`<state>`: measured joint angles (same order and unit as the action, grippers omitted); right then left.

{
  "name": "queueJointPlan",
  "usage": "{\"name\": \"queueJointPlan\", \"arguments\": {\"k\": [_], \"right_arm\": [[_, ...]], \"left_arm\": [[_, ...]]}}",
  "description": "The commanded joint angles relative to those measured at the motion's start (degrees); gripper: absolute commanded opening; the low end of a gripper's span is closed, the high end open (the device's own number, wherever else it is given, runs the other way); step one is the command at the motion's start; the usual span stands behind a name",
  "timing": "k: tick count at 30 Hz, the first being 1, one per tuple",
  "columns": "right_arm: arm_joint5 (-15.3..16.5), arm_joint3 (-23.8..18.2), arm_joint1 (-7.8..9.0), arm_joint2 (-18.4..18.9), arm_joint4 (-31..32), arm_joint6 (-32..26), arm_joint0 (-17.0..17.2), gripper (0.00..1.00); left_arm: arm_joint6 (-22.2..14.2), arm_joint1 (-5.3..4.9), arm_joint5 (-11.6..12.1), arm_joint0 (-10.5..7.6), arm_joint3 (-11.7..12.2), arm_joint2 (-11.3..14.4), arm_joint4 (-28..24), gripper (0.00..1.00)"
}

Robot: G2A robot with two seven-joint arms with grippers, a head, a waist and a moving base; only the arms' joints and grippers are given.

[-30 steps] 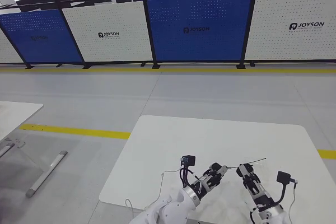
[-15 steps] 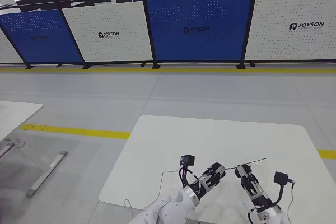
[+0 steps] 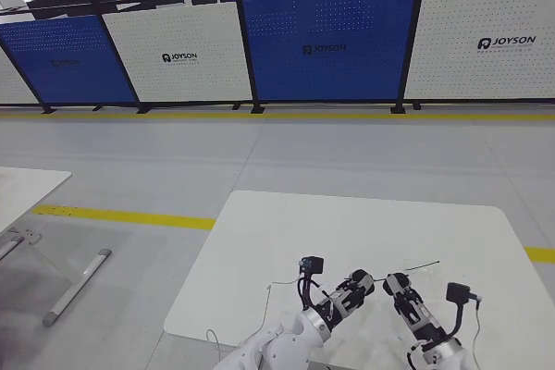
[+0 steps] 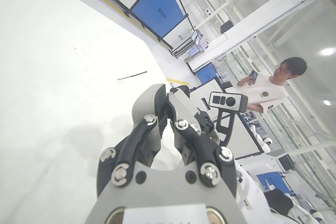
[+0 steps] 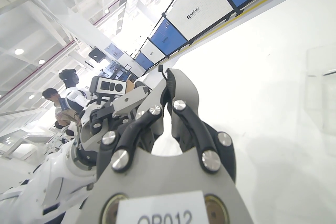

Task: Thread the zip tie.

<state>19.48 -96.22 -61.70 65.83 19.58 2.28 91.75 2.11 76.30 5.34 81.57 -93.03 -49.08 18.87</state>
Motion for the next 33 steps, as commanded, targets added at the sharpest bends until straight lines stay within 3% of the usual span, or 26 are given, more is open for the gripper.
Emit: {"name": "queueJointPlan", "arguments": {"k": [1, 4, 5, 7, 11, 14, 19, 29, 33], "right_arm": [[0.0, 0.14, -0.01, 0.04, -0.36, -0.32, -0.14, 0.26], [0.0, 0.27, -0.03, 0.04, -0.76, -0.69, -0.29, 0.49], [0.0, 0.26, -0.04, 0.02, -1.01, -0.84, -0.34, 0.49], [0.0, 0.14, -0.04, -0.02, -1.66, -1.36, -0.5, 0.8], [0.0, -0.52, 0.09, 0.21, -2.0, -1.73, -0.31, 1.0], [0.0, -1.48, 0.27, 0.77, -1.98, -1.46, 0.25, 1.0], [0.0, -3.14, 0.74, 2.52, -2.83, -1.07, 2.11, 1.0], [0.0, -3.14, 0.74, 2.52, -2.83, -1.07, 2.11, 1.0], [0.0, -3.1, 0.77, 3.22, 0.94, -1.64, 1.4, 1.0]], "left_arm": [[0.04, 0.0, -0.03, 0.04, 0.01, -0.04, -0.02, 0.0], [0.17, 0.01, -0.13, 0.02, 0.19, -0.18, -0.18, 0.0], [0.21, 0.03, -0.17, -0.01, 0.28, -0.23, -0.3, 0.0], [0.28, 0.08, -0.23, -0.17, 0.58, -0.35, -0.89, 0.0], [0.57, 0.21, 0.22, -0.26, 0.7, -0.53, -2.48, 0.0], [0.48, 0.33, 1.11, -0.17, 0.51, -1.03, -5.66, 0.0], [-2.97, 0.36, 2.16, -0.85, 0.47, -2.69, -12.94, 0.0], [-3.21, 0.34, 1.83, -0.84, 0.21, -2.81, -13.16, 0.0], [-4.15, 0.42, 2.05, -0.08, 0.1, -4.0, -19.87, 0.0]]}}
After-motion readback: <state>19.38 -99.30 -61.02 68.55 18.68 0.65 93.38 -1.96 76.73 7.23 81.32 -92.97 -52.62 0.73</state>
